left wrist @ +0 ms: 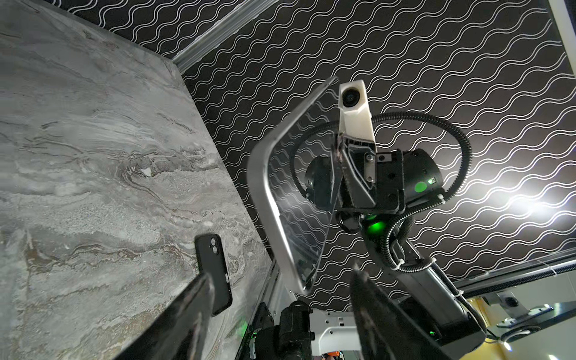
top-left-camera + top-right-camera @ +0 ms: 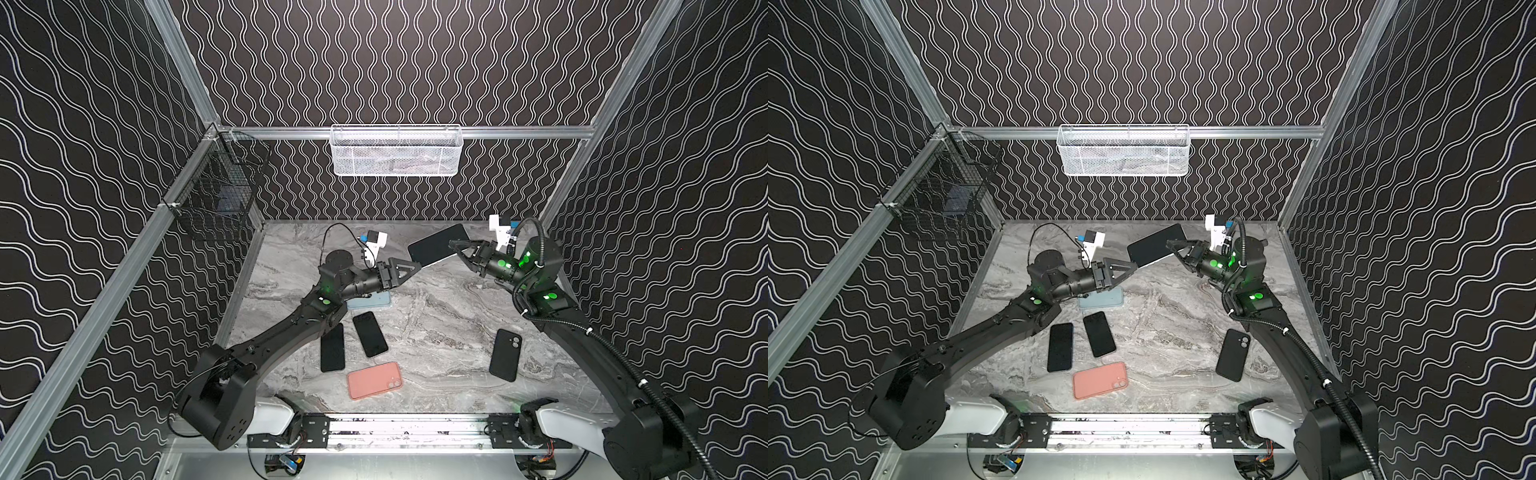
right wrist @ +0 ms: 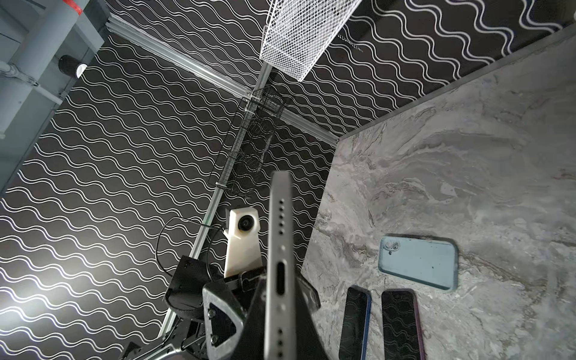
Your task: Put the phone into the phone case
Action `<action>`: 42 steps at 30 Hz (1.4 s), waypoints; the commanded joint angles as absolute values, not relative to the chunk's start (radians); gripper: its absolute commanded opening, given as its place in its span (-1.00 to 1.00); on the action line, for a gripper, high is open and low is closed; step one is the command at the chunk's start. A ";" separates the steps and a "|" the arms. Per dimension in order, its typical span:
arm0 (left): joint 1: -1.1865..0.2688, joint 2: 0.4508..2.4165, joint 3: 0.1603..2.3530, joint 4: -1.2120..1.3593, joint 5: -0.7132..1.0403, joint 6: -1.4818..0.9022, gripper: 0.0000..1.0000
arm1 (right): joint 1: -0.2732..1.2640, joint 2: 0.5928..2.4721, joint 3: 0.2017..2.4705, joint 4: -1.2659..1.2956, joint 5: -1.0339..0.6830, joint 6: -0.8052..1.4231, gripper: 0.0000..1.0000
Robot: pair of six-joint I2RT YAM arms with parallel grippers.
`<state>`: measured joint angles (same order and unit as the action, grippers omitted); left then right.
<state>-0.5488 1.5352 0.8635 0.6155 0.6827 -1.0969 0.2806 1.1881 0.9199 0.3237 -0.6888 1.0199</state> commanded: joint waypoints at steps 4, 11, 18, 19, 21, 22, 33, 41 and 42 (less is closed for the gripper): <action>-0.549 1.580 0.841 0.937 0.658 -1.212 0.19 | 0.286 1.198 0.875 0.533 -0.730 1.125 -1.00; -0.551 1.623 0.817 1.081 0.650 -1.305 -0.32 | 0.292 1.216 0.841 0.629 -0.716 1.160 -1.00; -0.551 1.638 0.808 1.130 0.653 -1.344 -0.59 | 0.300 1.242 0.819 0.691 -0.695 1.172 -1.00; -0.551 1.642 0.811 1.135 0.655 -1.354 -0.61 | 0.302 1.245 0.818 0.697 -0.695 1.170 -1.00; -0.551 1.657 0.817 1.163 0.664 -1.372 -0.66 | 0.307 1.245 0.812 0.697 -0.687 1.157 -1.00; -0.552 1.664 0.818 1.175 0.664 -1.382 -0.69 | 0.308 1.246 0.810 0.695 -0.682 1.148 -1.00; -0.521 1.654 0.822 1.145 0.708 -1.361 -1.00 | 0.316 1.238 0.827 0.612 -0.686 1.049 -0.79; -0.416 1.553 0.884 0.800 0.946 -1.188 -1.00 | 0.271 1.220 0.961 0.373 -0.824 0.839 0.26; -0.410 1.545 0.903 0.759 0.991 -1.168 -1.00 | 0.259 1.233 0.982 0.363 -0.889 0.826 0.31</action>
<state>-0.4225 1.5616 0.8665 0.8860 0.8364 -1.2747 0.2764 1.2163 0.9424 0.4553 -0.7528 0.9245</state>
